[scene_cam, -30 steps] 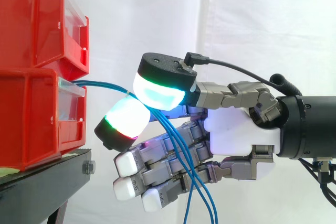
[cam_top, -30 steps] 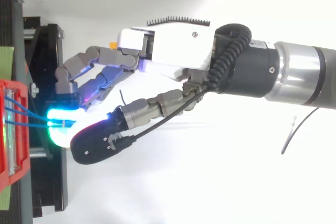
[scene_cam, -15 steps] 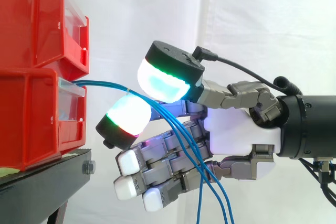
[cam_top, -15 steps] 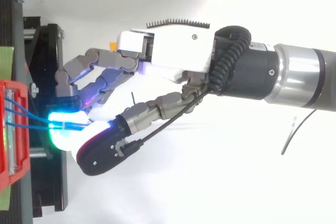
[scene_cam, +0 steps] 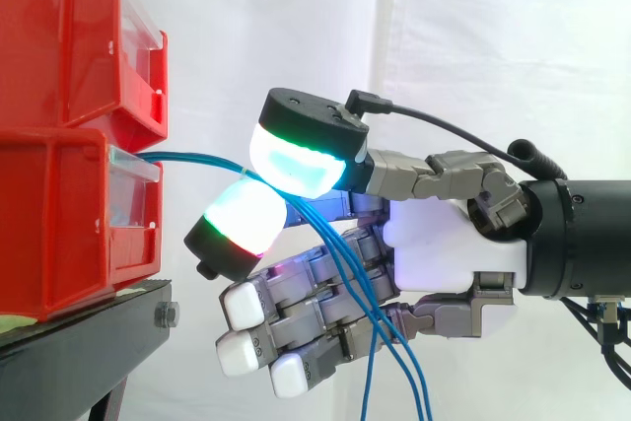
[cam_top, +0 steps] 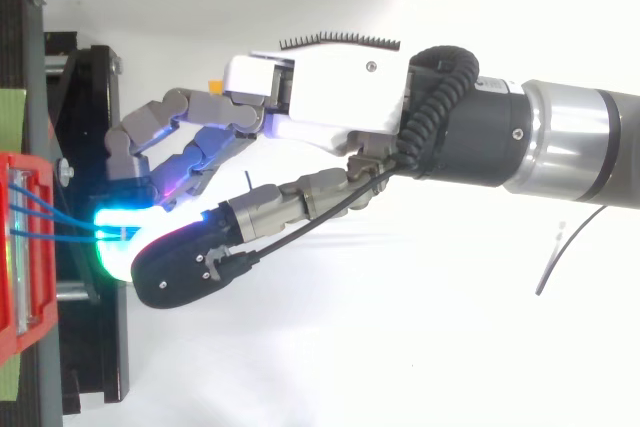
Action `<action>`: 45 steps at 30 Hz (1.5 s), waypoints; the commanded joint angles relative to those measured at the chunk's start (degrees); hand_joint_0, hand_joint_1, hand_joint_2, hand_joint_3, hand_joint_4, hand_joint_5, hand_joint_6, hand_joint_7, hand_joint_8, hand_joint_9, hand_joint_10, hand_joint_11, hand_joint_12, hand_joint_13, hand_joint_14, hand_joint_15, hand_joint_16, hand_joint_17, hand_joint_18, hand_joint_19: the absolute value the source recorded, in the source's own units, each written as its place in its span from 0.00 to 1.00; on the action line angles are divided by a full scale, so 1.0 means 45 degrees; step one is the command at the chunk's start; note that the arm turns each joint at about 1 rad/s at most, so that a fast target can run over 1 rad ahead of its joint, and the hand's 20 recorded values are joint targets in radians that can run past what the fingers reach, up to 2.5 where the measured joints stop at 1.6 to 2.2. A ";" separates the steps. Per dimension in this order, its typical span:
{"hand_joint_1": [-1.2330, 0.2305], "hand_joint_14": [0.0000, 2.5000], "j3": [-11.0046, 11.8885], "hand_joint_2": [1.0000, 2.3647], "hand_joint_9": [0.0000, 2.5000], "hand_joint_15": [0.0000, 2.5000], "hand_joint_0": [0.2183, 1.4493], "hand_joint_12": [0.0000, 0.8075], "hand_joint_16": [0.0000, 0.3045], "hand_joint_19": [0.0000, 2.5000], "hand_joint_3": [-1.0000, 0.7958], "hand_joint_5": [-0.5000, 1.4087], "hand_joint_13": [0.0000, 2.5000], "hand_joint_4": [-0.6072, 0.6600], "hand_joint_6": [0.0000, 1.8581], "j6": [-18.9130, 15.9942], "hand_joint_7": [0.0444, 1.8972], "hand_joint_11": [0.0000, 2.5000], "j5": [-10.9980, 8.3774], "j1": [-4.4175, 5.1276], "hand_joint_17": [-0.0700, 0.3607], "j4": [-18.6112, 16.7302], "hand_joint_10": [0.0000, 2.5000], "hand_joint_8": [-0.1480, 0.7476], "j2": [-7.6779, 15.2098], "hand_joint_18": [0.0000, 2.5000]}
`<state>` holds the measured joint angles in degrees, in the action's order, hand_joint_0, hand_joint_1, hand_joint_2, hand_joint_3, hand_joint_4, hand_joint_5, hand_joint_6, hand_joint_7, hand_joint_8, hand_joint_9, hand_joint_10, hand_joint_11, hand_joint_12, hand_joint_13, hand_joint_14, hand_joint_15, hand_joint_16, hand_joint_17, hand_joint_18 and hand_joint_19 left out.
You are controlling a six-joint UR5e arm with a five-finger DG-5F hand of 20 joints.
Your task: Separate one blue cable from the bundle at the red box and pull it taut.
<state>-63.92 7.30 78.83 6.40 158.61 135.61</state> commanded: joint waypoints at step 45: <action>0.45 0.01 0.0044 0.01 0.36 0.16 0.30 0.46 0.15 0.24 0.44 0.17 0.30 0.58 0.46 0.0039 0.58 0.28 0.0001 -0.0095 0.40 -0.0013 0.01 0.52 0.0000 0.29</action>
<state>-63.81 7.48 78.90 6.02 158.58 135.61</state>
